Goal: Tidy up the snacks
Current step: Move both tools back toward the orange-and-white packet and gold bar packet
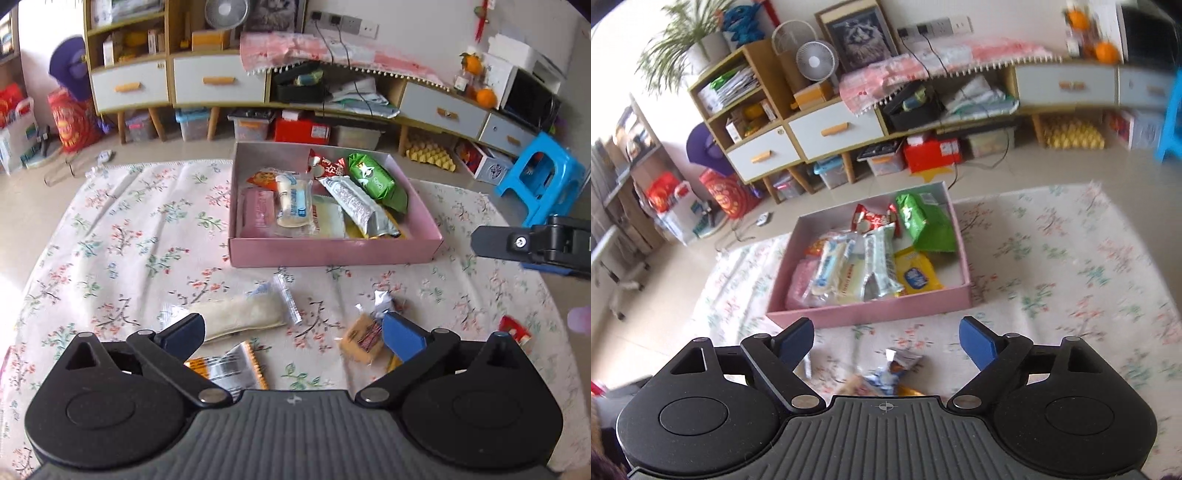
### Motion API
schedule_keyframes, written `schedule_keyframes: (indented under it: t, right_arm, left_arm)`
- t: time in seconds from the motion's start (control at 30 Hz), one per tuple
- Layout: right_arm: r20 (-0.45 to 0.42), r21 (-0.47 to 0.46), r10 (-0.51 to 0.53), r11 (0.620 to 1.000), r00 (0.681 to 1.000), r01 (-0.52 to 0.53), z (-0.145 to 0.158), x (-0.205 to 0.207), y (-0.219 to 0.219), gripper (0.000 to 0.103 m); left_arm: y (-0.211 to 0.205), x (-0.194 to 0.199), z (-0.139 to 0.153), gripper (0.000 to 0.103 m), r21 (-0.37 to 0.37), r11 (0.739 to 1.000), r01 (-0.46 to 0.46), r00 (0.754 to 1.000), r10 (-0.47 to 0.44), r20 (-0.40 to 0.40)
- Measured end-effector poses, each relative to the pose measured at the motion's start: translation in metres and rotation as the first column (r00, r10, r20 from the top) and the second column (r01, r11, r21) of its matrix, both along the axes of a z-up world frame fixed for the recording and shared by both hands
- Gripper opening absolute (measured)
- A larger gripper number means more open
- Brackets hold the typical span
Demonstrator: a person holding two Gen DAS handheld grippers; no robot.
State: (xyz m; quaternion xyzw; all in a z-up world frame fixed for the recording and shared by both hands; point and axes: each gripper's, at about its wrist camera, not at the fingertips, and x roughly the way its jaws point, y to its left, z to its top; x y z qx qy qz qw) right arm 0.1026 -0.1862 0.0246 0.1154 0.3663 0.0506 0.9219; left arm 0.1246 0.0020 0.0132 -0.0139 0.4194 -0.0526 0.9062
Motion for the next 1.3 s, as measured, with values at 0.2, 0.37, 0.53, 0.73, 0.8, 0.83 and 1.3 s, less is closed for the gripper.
schedule_keyframes:
  t: [0.2, 0.37, 0.53, 0.73, 0.8, 0.83, 1.3]
  right_arm:
    - [-0.001, -0.103, 0.012, 0.995, 1.000, -0.012, -0.017, -0.010, 0.003, 0.099]
    - [0.021, -0.240, 0.045, 0.970, 0.999, -0.039, -0.030, -0.022, 0.005, 0.099]
    - [-0.008, -0.359, 0.101, 0.928, 0.995, -0.097, -0.048, -0.033, 0.011, 0.099]
    - [-0.003, -0.296, 0.201, 0.935, 0.980, -0.193, -0.066, -0.051, 0.020, 0.099]
    - [0.012, -0.298, 0.244, 0.927, 0.970, -0.230, -0.071, -0.056, 0.028, 0.099]
    - [0.016, -0.300, 0.264, 0.922, 0.965, -0.247, -0.073, -0.058, 0.033, 0.099]
    - [-0.082, -0.303, 0.241, 0.918, 0.967, -0.255, -0.116, -0.036, 0.069, 0.099]
  left_arm:
    - [-0.006, -0.008, -0.018, 0.103, 0.109, 0.993, 0.048, 0.999, -0.050, 0.018]
    - [-0.002, -0.009, -0.034, 0.103, 0.111, 0.991, 0.073, 0.997, -0.070, -0.024]
    - [0.011, -0.019, -0.049, 0.103, 0.121, 0.984, 0.135, 0.991, -0.132, -0.028]
    - [0.037, -0.030, -0.060, 0.103, 0.132, 0.965, 0.226, 0.972, -0.233, 0.041]
    - [0.046, -0.032, -0.063, 0.103, 0.129, 0.959, 0.251, 0.963, -0.261, 0.063]
    - [0.049, -0.032, -0.065, 0.103, 0.128, 0.958, 0.257, 0.962, -0.267, 0.062]
    - [0.055, -0.023, -0.073, 0.091, 0.040, 0.957, 0.289, 0.957, -0.287, -0.041]
